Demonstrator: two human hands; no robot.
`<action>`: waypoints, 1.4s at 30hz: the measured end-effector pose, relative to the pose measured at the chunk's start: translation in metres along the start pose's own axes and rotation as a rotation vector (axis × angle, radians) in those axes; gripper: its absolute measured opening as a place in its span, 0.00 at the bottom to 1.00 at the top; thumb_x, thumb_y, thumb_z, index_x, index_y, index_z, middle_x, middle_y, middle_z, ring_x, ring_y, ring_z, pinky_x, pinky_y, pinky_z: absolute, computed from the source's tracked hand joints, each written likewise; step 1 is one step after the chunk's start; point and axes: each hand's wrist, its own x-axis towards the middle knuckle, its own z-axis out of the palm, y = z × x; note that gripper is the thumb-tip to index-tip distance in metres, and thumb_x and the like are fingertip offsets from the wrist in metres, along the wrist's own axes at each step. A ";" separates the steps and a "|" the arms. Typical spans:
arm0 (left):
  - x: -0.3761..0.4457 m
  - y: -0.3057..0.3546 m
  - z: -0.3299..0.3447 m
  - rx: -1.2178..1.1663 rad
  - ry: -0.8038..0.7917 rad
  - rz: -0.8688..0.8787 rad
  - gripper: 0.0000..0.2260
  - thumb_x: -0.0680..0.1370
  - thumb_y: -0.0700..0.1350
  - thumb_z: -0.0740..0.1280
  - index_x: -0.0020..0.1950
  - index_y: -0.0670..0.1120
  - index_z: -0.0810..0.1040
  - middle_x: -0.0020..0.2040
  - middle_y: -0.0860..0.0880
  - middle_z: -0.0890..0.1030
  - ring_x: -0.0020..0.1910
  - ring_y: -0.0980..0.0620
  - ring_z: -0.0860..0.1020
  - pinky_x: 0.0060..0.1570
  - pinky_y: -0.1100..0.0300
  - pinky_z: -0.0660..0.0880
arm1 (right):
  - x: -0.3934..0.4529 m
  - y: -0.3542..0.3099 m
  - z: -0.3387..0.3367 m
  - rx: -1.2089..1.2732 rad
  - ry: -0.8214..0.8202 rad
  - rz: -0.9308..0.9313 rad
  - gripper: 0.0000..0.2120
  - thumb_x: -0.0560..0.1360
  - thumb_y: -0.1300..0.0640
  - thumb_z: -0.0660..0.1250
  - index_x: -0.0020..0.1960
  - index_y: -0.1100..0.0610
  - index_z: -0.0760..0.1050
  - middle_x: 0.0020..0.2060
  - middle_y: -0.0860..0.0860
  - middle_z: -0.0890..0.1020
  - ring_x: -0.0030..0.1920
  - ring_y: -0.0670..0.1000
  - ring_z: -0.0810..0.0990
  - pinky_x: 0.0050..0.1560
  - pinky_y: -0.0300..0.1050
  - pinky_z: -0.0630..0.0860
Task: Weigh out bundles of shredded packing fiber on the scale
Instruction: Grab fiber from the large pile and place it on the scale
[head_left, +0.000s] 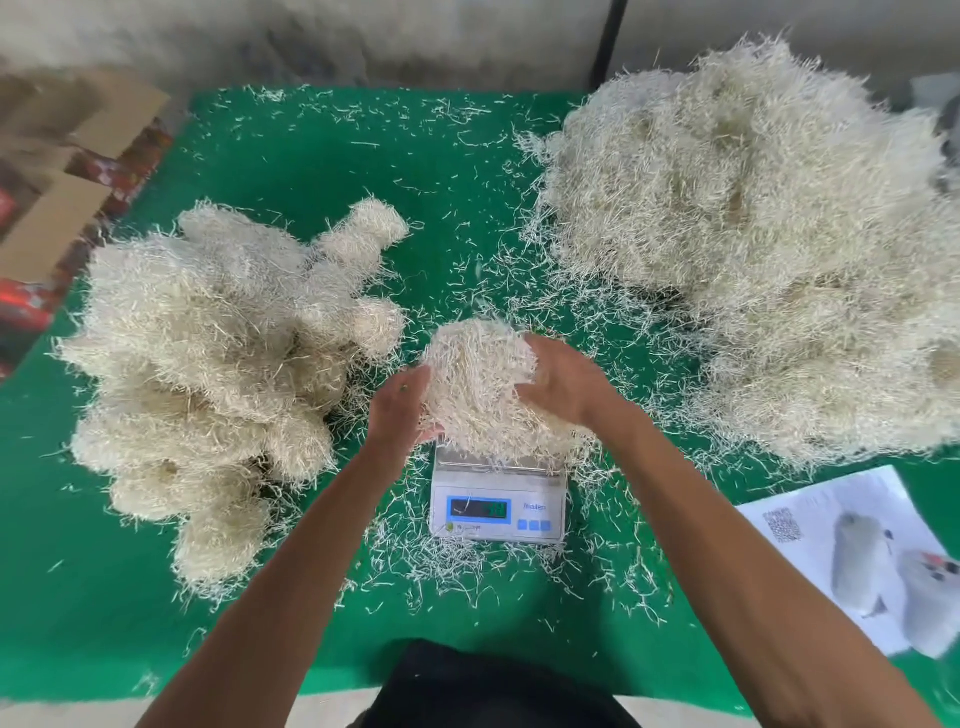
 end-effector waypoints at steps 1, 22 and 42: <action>0.001 -0.002 -0.002 0.016 -0.016 -0.030 0.10 0.79 0.59 0.65 0.46 0.54 0.78 0.45 0.52 0.76 0.48 0.49 0.76 0.47 0.52 0.73 | 0.000 0.004 0.000 -0.066 -0.064 -0.014 0.39 0.80 0.45 0.70 0.83 0.52 0.54 0.78 0.57 0.67 0.75 0.58 0.69 0.77 0.58 0.63; 0.008 -0.006 -0.007 -0.025 0.080 -0.071 0.25 0.78 0.66 0.64 0.65 0.48 0.75 0.53 0.51 0.77 0.51 0.53 0.78 0.37 0.58 0.75 | -0.019 0.013 0.007 0.210 0.092 0.097 0.49 0.72 0.19 0.57 0.82 0.48 0.56 0.80 0.53 0.63 0.76 0.59 0.67 0.73 0.65 0.69; 0.020 0.058 0.034 -0.013 -0.207 -0.266 0.48 0.66 0.72 0.67 0.80 0.52 0.58 0.79 0.44 0.60 0.74 0.40 0.65 0.71 0.40 0.61 | 0.018 -0.030 0.009 0.134 0.121 -0.087 0.42 0.77 0.44 0.71 0.84 0.51 0.53 0.73 0.51 0.73 0.67 0.51 0.77 0.66 0.52 0.77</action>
